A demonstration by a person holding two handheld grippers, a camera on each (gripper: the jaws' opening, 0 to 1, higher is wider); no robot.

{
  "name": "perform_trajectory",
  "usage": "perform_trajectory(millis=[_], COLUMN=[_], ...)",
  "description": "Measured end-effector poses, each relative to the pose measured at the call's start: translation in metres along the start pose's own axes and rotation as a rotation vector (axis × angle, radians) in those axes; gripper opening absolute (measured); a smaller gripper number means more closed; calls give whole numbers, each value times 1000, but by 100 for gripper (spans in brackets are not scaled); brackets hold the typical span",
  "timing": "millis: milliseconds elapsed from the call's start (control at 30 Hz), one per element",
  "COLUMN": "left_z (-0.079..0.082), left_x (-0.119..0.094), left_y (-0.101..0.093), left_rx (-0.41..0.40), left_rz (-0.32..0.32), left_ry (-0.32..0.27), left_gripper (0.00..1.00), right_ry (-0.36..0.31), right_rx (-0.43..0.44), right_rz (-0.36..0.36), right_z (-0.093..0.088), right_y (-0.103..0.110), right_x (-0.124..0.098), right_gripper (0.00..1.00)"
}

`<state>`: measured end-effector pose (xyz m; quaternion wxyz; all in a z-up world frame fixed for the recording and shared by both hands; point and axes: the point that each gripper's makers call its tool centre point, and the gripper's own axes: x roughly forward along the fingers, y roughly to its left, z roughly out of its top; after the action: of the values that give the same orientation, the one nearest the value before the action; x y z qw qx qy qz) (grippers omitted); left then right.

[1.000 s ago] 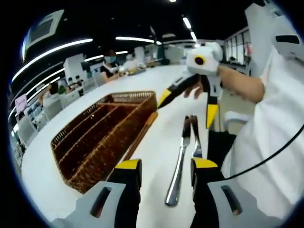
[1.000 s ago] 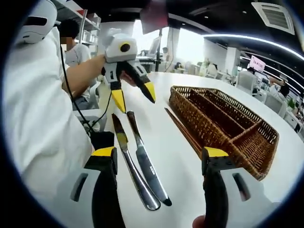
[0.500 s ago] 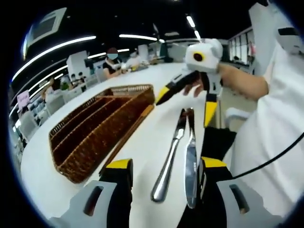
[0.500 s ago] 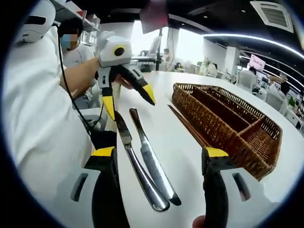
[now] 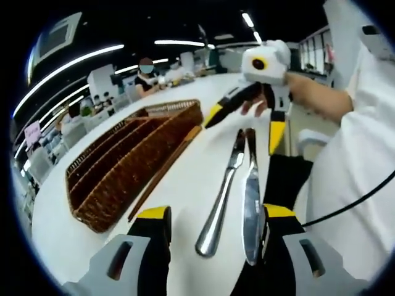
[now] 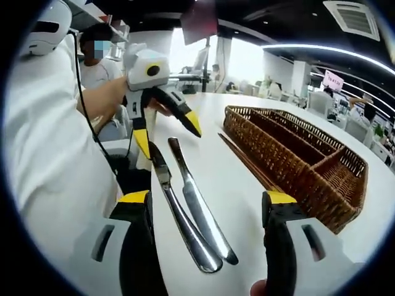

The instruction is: Arrange the knives, forks, and spoons in their matching storage slots by inserting each utensil handle-first until every utensil is classified and aligned in the correct compartment

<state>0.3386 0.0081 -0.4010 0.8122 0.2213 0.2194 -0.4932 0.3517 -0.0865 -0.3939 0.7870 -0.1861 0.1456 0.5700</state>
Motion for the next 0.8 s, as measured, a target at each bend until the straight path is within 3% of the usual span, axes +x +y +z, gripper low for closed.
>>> perform_trajectory(millis=[800], left_z=[1], left_x=[-6], left_y=[13], left_rx=[4], left_rz=[-13], left_ry=[9], left_gripper=[57], right_ry=[4], right_rx=[10], right_rz=[-11], right_z=[-4], right_y=[-7], right_x=[1], right_gripper=[74])
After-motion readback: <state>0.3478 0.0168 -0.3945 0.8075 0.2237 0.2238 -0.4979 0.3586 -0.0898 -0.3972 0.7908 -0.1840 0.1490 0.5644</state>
